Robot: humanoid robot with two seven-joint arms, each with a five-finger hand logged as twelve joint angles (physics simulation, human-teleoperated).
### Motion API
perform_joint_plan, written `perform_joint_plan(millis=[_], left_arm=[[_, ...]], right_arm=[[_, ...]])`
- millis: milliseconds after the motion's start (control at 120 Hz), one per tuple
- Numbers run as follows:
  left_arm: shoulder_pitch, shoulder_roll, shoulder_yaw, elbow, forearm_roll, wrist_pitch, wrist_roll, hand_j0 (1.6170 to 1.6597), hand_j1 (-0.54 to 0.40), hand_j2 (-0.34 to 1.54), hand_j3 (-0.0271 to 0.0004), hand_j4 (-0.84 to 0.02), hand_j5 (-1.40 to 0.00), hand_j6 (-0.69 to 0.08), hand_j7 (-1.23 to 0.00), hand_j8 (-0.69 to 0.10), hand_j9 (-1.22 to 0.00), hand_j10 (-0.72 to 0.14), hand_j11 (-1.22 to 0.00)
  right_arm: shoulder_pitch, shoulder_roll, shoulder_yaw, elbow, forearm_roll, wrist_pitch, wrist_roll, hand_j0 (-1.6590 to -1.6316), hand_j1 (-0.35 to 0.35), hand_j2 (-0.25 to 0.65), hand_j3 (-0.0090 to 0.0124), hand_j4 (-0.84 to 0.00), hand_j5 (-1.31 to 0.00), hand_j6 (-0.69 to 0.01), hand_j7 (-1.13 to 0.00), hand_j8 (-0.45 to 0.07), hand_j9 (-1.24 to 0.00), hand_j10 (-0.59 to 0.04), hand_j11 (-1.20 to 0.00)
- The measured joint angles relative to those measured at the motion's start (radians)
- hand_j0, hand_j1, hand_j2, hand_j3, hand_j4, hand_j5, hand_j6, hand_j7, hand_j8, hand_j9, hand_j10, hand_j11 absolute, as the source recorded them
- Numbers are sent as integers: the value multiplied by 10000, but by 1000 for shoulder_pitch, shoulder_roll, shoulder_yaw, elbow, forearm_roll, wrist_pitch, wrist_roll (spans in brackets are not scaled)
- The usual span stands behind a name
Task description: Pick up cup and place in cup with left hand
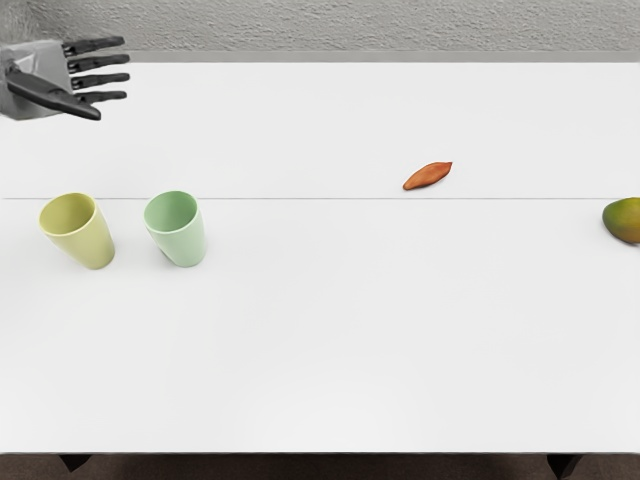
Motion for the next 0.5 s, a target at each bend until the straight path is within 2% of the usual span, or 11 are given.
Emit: perform_joint_plan(millis=[150,325,375,442,500], left_arm=[[14,-38,0,1,40,0,0,16581,3491,0,0,8,0,11,0,12,0,9,0],[5,-56,-2,3,208,0,0,16581,3491,1,0,4,1,7,1,8,1,7,0],[-17,-55,-2,1,265,0,16,16581,3491,3,0,1,-1,4,-1,5,-1,5,-1],[-46,-57,2,-17,326,0,49,16581,3489,4,0,-2,-4,0,-4,1,-4,1,-3],[-127,-56,44,-82,383,17,70,16581,3491,7,0,-5,-5,-3,-5,-2,-5,-1,-5]], right_arm=[[-4,0,3,-1,2,0,0,-16581,-3491,0,0,-4,-1,-6,0,-4,0,-3,0],[-5,0,2,-2,2,-2,0,-16581,-3491,0,0,-4,-1,-6,0,-4,0,-3,0],[-5,0,2,-2,2,-2,0,-16581,-3491,0,0,-4,-1,-5,0,-4,0,-2,0],[-5,0,2,-2,2,-2,0,-16581,-3491,0,0,-4,-1,-5,0,-4,0,-2,0],[-5,0,2,-2,2,-2,0,-16581,-3491,1,0,-3,-1,-5,0,-3,0,-2,0]])
